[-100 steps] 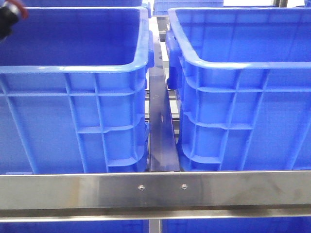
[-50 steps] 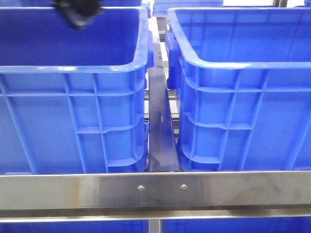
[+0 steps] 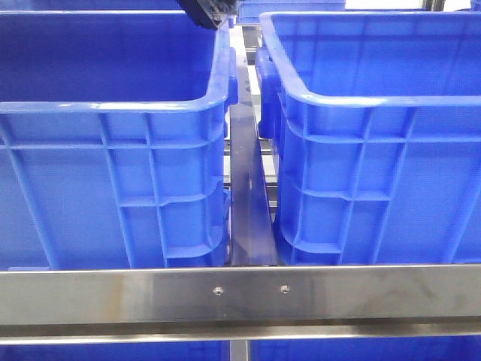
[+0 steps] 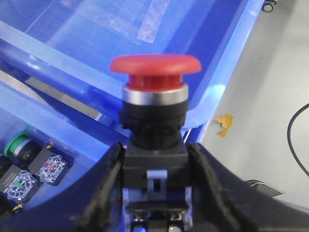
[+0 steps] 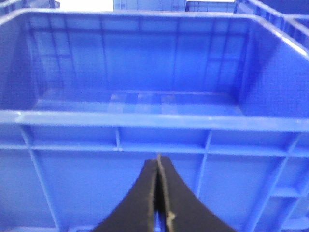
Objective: Pick red and yellow buttons and place in box
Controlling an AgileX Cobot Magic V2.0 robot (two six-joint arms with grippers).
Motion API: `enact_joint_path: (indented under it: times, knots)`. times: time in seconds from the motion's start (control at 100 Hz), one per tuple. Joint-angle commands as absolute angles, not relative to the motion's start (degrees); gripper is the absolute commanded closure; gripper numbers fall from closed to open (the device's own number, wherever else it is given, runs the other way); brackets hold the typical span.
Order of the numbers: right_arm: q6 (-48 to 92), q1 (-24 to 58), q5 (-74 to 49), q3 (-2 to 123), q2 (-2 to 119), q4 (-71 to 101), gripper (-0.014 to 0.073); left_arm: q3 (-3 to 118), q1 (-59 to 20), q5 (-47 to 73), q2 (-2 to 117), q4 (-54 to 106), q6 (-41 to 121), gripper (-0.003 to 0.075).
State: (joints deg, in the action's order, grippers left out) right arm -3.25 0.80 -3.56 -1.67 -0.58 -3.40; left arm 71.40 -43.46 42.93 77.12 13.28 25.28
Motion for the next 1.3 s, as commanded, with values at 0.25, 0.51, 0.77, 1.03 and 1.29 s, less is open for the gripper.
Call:
enact_joint_path:
  times: [0.25, 0.51, 0.77, 1.03, 1.29]
  knots:
    - [-3.35, 0.73, -11.97, 9.82, -0.13, -3.99, 0.0664, 73.15, -43.88, 38.97, 75.48, 14.62, 25.3, 0.0511]
    - [-2.16, 0.73, -26.03, 21.93, 11.17, -4.05, 0.0659, 73.15, -43.88, 38.97, 75.48, 14.62, 25.3, 0.0511]
    - [-2.16, 0.73, -34.19, 34.3, 25.8, -3.42, 0.0283, 73.15, -43.88, 38.97, 75.48, 14.62, 25.3, 0.0511]
    - [-2.16, 0.73, -41.53, 45.29, 37.82, 6.53, -0.0017, 73.15, -43.88, 38.97, 75.48, 14.62, 25.3, 0.0511]
    - [11.06, 0.73, -46.25, 52.82, 46.16, 38.02, -0.0017, 73.15, -43.88, 38.97, 75.48, 14.62, 25.3, 0.0511]
